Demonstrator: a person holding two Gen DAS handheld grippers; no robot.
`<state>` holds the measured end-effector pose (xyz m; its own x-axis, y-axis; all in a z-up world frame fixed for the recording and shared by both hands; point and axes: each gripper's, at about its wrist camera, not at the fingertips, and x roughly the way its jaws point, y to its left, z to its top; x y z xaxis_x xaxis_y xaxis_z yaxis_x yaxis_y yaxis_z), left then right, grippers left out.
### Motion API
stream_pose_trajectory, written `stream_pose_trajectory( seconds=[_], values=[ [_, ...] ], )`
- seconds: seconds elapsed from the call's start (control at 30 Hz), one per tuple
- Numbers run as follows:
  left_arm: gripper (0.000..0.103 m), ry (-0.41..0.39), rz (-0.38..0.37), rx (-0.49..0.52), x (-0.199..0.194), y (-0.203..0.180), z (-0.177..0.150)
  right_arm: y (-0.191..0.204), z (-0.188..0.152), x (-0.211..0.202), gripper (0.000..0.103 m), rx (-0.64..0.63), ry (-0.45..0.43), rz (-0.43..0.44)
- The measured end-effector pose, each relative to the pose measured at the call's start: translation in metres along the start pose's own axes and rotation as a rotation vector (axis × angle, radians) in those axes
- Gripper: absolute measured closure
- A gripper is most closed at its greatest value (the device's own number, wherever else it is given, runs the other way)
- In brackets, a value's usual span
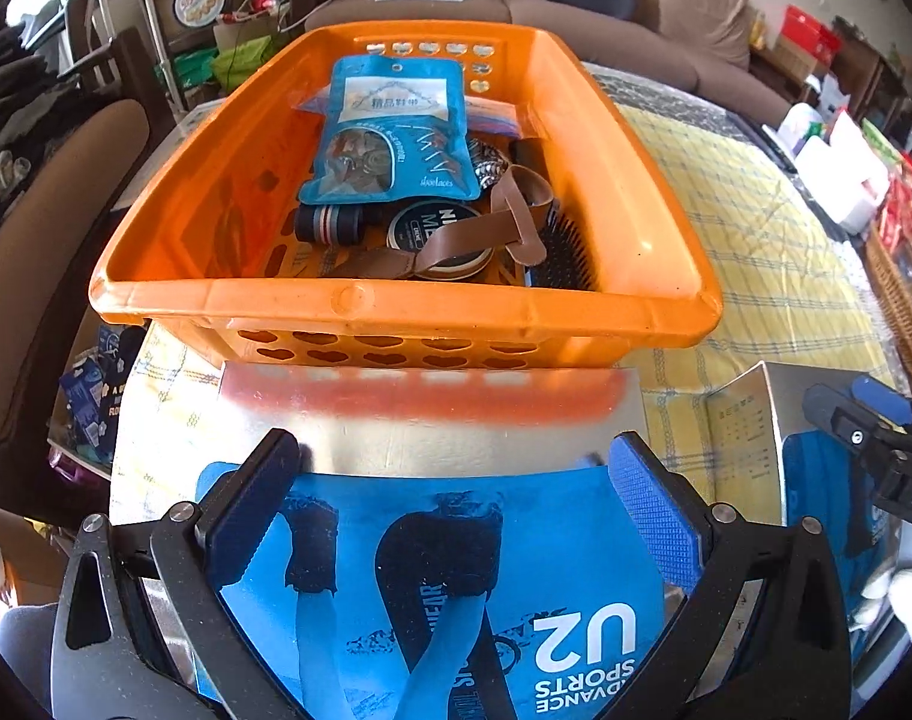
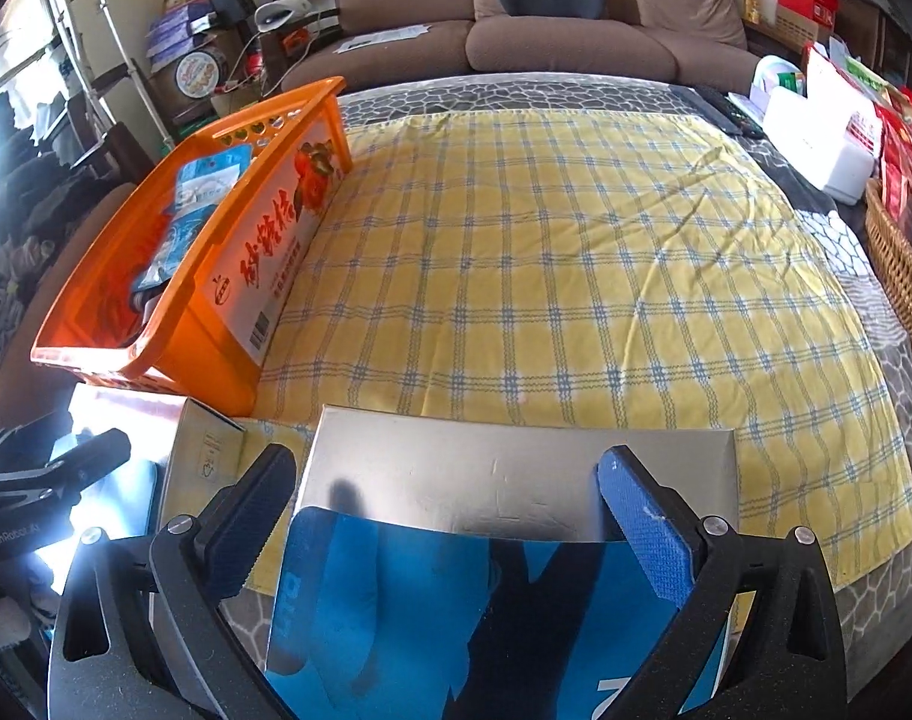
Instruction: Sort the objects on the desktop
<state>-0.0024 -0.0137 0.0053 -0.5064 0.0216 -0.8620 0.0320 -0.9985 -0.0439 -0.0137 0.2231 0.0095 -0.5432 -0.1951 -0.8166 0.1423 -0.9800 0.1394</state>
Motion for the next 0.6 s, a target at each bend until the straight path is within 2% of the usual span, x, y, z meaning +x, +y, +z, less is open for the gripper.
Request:
stream_pose_trajectory(
  seconds=[0.23, 0.47, 0.6],
  values=[
    [0.0, -0.01, 0.053, -0.022, 0.006, -0.003, 0.003, -0.001, -0.003, 0.0, 0.0, 0.003, -0.04, 0.012],
    [0.0, -0.098, 0.045, -0.009, 0.008, -0.004, -0.002, 0.018, -0.012, 0.009, 0.0, -0.121, -0.054, -0.104],
    [0.0, -0.095, 0.048, -0.007, 0.008, -0.005, 0.0, 0.016, -0.012, 0.009, 0.0, -0.115, -0.052, -0.104]
  ],
)
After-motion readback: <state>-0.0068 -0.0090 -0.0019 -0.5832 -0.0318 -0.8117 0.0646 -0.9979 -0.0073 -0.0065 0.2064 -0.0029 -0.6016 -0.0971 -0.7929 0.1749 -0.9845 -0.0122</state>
